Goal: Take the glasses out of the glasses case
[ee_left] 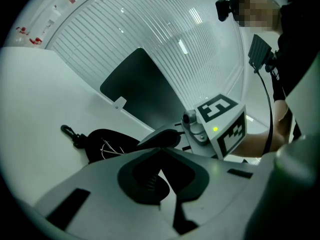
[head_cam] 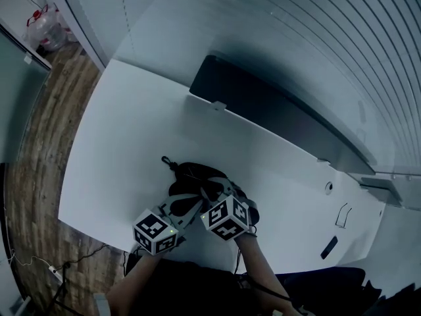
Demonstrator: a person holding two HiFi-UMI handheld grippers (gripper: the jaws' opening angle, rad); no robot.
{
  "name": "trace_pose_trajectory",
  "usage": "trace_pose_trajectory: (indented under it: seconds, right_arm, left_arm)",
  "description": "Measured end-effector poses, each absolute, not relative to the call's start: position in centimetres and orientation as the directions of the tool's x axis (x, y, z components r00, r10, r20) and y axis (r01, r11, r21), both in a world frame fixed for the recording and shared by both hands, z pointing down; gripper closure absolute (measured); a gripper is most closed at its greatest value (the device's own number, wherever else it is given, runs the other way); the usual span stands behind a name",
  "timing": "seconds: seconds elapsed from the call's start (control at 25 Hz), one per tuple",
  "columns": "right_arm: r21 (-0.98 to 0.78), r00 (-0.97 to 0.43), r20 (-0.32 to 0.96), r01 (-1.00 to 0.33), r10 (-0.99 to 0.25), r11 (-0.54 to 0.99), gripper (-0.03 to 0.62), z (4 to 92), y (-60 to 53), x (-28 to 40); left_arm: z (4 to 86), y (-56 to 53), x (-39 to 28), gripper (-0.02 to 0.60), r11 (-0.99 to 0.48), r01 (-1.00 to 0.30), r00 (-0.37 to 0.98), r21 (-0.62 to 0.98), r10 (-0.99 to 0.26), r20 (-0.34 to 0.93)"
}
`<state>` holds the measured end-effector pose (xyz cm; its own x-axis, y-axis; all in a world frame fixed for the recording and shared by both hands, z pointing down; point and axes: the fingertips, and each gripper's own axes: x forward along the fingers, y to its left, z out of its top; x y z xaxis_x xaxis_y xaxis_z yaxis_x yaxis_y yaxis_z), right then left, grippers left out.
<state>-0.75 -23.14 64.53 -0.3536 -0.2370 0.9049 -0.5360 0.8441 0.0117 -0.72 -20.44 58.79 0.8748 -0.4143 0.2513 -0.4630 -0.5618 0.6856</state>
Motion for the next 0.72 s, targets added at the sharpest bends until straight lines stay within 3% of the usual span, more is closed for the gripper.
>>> trace_pose_trajectory:
  seconds: [0.72]
  right_arm:
    - [0.012, -0.244, 0.964, -0.368, -0.109, 0.930, 0.543, 66.3, -23.4, -0.3]
  left_arm:
    - [59.1, -20.3, -0.6, 0.578, -0.552, -0.451, 0.882, 0.701, -0.394, 0.257]
